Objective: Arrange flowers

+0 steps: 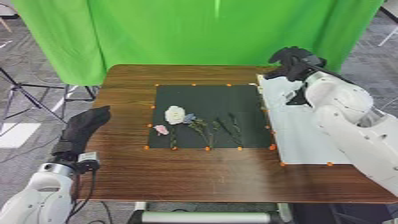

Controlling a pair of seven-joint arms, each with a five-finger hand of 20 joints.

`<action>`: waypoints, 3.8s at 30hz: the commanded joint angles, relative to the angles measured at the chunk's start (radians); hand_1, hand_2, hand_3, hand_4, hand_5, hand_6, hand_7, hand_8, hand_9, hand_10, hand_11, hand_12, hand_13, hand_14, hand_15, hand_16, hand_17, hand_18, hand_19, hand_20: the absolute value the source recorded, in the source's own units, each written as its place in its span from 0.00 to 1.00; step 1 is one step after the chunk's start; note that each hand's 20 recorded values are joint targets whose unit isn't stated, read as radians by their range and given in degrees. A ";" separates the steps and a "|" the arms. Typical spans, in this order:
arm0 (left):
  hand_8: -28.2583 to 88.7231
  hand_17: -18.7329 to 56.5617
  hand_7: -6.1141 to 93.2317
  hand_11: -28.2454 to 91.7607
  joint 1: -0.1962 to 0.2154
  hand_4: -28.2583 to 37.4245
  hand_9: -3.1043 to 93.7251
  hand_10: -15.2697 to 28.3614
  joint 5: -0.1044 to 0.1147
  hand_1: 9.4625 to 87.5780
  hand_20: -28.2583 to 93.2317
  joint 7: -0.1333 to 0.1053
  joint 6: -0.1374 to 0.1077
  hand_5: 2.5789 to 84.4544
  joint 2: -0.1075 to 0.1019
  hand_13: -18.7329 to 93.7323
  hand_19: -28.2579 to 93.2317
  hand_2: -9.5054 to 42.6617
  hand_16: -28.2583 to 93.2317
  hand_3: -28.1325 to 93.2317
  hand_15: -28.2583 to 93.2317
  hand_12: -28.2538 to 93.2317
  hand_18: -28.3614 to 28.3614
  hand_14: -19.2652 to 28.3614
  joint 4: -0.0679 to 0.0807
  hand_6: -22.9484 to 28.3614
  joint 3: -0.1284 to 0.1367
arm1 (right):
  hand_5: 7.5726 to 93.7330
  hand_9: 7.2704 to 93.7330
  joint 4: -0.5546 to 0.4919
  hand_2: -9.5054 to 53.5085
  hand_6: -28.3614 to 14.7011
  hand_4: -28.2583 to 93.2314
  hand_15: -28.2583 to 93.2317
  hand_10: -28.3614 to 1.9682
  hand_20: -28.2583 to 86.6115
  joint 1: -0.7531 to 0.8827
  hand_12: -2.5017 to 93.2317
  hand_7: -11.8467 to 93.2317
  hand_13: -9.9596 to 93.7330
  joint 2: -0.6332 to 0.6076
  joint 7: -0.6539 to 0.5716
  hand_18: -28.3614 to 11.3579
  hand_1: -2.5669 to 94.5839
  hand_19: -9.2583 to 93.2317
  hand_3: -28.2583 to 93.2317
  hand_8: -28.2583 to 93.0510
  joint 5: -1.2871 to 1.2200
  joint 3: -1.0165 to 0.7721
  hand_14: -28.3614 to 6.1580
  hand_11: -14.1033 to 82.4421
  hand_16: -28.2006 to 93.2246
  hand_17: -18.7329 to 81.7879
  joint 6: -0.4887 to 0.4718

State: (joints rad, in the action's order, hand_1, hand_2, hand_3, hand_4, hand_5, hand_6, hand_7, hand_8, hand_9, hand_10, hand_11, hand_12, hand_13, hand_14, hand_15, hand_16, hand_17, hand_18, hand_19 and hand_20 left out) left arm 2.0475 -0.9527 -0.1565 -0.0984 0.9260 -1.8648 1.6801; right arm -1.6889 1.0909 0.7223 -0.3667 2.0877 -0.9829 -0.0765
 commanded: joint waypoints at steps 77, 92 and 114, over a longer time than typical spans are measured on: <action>0.19 0.29 0.19 0.39 -0.009 0.00 0.45 0.66 -0.002 0.13 0.33 0.016 0.015 0.50 0.016 0.45 0.27 0.21 0.24 0.77 0.30 0.32 0.69 0.74 0.007 0.55 -0.013 | 0.83 0.88 0.061 0.00 0.70 0.08 0.81 0.56 0.77 -0.106 0.42 0.31 0.91 0.193 0.079 0.38 0.69 1.00 0.67 0.27 -0.070 0.439 0.73 0.19 0.46 0.80 0.203; 0.19 0.29 0.19 0.39 -0.018 0.00 0.45 0.67 -0.004 0.14 0.33 0.017 0.021 0.50 0.018 0.45 0.27 0.20 0.24 0.77 0.30 0.32 0.69 0.75 0.011 0.55 -0.016 | 0.81 0.87 0.070 0.00 0.70 0.09 0.81 0.56 0.77 -0.099 0.41 0.31 0.91 0.212 0.078 0.38 0.66 1.00 0.67 0.27 -0.067 0.434 0.73 0.20 0.46 0.80 0.154; 0.19 0.28 0.19 0.39 -0.021 0.00 0.45 0.66 -0.006 0.14 0.33 0.018 0.024 0.49 0.015 0.45 0.27 0.20 0.24 0.77 0.30 0.32 0.69 0.75 0.011 0.54 -0.019 | 0.66 0.67 0.019 0.00 0.69 0.09 0.82 0.46 0.76 -0.112 0.25 0.29 0.87 0.182 0.080 0.37 0.52 1.00 0.72 0.22 -0.094 0.351 0.70 0.29 0.46 0.76 0.033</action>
State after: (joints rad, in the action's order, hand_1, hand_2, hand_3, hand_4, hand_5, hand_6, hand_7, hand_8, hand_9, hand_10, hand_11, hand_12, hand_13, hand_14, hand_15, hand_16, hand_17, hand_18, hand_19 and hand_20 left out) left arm 2.0236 -0.9542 -0.1473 -0.0862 0.9351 -1.8530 1.6622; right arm -1.6404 0.9892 0.9284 -0.2923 2.0015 -0.5958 -0.0403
